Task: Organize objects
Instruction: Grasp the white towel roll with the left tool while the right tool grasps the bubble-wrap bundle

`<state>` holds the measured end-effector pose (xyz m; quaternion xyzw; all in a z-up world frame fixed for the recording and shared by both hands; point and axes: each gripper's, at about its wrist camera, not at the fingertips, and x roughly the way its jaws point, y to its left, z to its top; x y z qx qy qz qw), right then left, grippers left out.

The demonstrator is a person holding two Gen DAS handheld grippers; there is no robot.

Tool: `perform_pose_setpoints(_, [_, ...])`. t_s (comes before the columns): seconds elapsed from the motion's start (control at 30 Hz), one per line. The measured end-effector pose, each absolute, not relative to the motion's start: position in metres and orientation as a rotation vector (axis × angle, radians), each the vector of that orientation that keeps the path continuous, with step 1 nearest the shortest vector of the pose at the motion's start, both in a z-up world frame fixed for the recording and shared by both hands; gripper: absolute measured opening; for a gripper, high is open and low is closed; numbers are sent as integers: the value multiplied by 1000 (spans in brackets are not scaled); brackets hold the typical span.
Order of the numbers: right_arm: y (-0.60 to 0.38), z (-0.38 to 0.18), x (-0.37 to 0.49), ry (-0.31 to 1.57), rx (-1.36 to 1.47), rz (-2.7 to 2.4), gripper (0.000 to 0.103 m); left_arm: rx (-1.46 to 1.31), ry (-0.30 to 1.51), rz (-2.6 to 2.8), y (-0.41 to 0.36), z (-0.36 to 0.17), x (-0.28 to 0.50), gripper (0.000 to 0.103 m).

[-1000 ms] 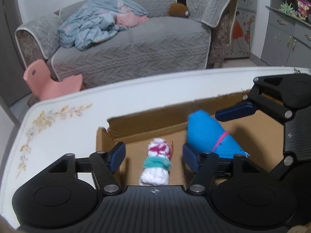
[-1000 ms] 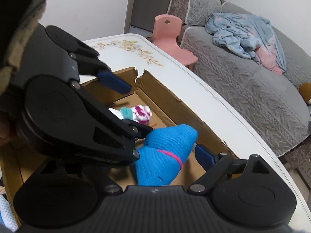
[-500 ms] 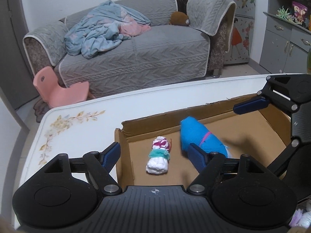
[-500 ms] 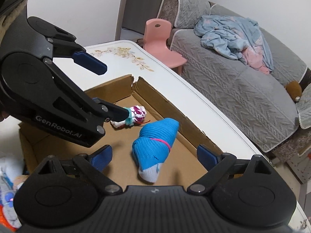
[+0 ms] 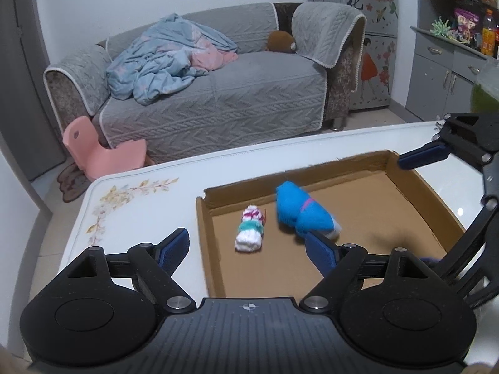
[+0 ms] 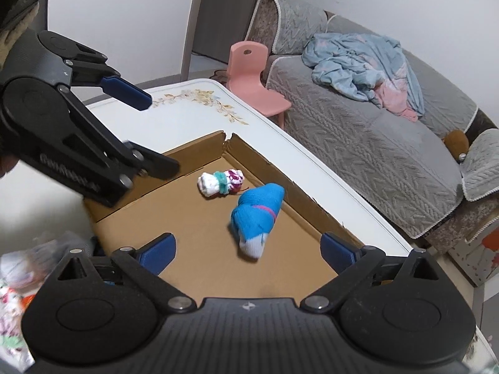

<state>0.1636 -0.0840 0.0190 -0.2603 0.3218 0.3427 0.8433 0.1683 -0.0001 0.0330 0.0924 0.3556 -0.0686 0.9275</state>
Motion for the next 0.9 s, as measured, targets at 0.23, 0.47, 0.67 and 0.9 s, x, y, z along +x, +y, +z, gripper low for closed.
perform_pose_setpoints(0.23, [-110,26,126,666,-540,715,100,184,715,-138,25,38,125,87])
perform_pose_setpoints(0.47, [-154,28,92,647,-531,734,101,173,735,-162,43,21,81,89])
perform_pose_setpoints(0.67, [-193,-1,74,693,-511,716,100,122,793,-217,43,-14,46,93])
perform_pose_setpoints(0.9, [-205,-55,64,732,-507,701,89,73,861,-236,34,-53,33,93])
